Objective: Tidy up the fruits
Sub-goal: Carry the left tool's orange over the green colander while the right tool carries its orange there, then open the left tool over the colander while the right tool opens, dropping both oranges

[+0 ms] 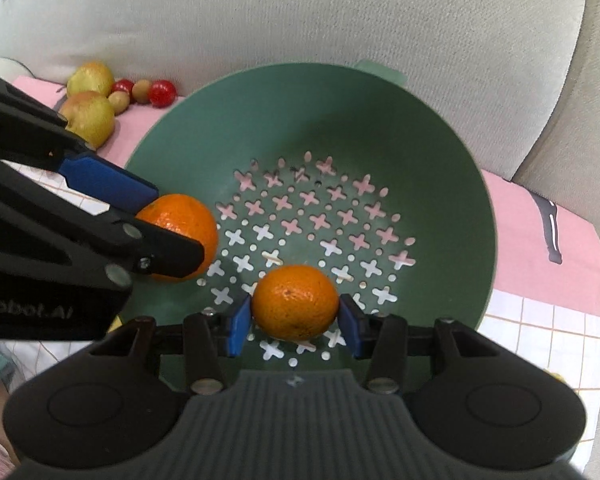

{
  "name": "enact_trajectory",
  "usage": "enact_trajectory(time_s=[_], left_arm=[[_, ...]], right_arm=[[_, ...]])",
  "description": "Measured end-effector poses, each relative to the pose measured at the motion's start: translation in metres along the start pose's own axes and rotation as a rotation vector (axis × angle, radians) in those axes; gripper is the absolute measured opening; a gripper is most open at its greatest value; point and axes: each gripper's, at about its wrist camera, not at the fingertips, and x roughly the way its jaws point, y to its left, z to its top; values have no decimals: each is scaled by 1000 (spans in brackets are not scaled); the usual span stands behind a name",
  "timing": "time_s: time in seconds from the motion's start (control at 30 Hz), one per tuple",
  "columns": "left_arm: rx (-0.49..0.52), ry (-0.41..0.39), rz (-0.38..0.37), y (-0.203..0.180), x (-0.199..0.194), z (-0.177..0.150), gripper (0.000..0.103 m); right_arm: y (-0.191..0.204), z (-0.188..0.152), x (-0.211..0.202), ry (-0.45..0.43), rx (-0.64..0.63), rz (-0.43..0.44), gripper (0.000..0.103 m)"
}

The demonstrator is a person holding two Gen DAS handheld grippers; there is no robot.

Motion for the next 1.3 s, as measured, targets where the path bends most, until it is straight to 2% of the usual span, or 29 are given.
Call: enact_trajectory(time_s=[0.17,0.27,0.53,0.73,1.0,1.3], left_arm=[[-7,-7,-1,1,-1,-2,46],[-12,-19,-15,0,-5,-2,50],[-21,-89,-27,-4,-34,-16,53],[-17,-159,47,-4,-67,-35,53],[-20,-263,154,11,-116,-66,53],[-101,-396,236,53,-168,-113,54]], right_arm=[[3,0,1,0,-13,-17,46],[5,0,-4,-11,-22,-39,59],[8,-5,-26,-55,-35,-85,72],[19,-12,-50,-109,-35,-115,75],[52,-31,-79,-199,6,-109,79],[92,-38,-100,-318,98,-14,80]])
